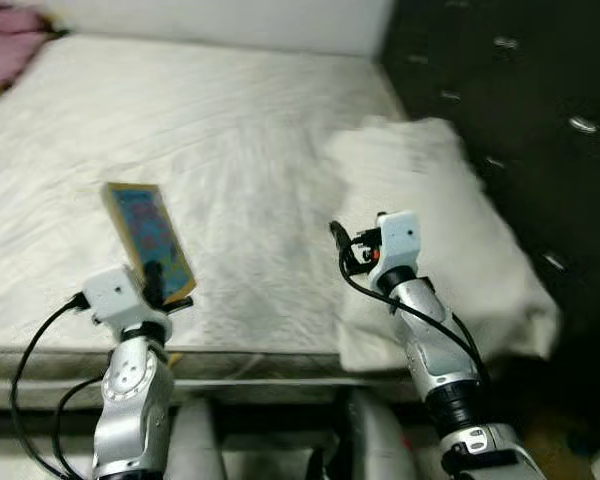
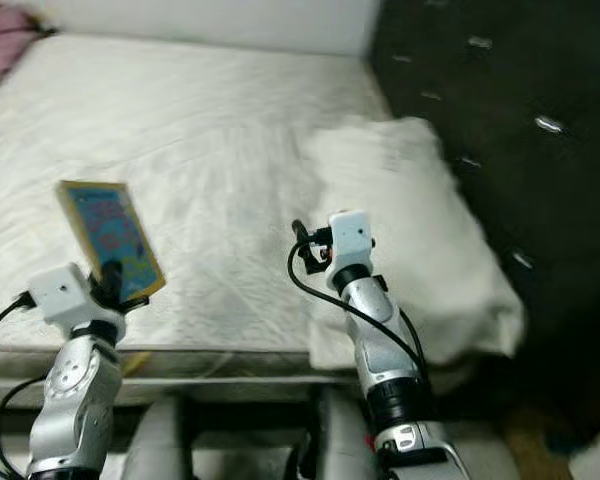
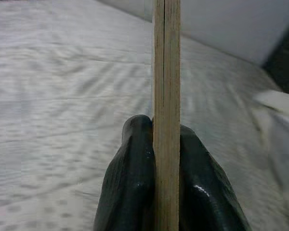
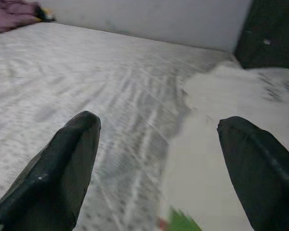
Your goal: Clean up the room
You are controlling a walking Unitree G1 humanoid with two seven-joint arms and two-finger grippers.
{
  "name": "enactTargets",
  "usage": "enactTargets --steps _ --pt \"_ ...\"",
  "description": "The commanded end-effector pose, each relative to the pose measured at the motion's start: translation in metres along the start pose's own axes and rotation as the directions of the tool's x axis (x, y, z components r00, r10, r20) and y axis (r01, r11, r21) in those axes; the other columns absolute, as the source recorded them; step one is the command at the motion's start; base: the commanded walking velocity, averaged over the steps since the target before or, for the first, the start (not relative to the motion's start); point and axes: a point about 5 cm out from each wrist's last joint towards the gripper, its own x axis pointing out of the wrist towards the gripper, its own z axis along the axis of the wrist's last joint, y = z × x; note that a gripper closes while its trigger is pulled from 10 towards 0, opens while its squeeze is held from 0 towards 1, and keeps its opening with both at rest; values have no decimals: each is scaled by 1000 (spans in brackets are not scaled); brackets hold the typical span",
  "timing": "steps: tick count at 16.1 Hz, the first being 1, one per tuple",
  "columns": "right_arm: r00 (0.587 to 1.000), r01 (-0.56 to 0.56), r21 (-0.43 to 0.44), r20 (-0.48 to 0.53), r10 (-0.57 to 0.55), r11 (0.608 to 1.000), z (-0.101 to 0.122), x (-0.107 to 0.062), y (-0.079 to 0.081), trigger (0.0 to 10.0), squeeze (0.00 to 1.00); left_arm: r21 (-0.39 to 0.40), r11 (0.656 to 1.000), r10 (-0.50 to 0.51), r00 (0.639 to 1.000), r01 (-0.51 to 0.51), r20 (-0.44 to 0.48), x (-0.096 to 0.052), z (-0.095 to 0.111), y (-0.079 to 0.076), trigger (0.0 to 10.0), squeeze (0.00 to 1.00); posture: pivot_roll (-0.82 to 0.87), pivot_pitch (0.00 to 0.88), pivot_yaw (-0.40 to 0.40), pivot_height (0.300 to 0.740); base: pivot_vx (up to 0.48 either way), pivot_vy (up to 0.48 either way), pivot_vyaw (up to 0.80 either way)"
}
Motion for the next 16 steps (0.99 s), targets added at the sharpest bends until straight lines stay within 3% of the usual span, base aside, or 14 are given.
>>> enactTargets --steps 1,5,8,12,16 --pt "1000 15 5 -10 -15 1000 -1 0 -2 10000 0 -2 1000 -18 1000 18 -1 2 2 -3 10000 0 98 14 -72 551 0 0 0" --pt "1000 15 -3 -9 -15 1000 -1 -1 -4 10000 0 -6 1000 -15 1000 15 -6 4 1 -4 10000 0 98 14 -75 546 0 0 0" --pt "1000 18 -7 -7 -18 1000 0 -1 -4 10000 0 -54 998 -38 999 36 -36 9 -1 -5 10000 0 92 16 -80 546 0 0 0" --pt "998 57 -57 20 -56 997 9 -12 -20 10000 0 -192 966 -200 973 175 -119 28 -9 -29 10000 0 34 42 -90 546 0 0 0" --pt "994 110 -119 34 -107 987 20 -32 -41 10000 0 -352 904 -306 943 244 -130 42 -10 -53 10000 0 -39 84 -85 546 0 0 0"
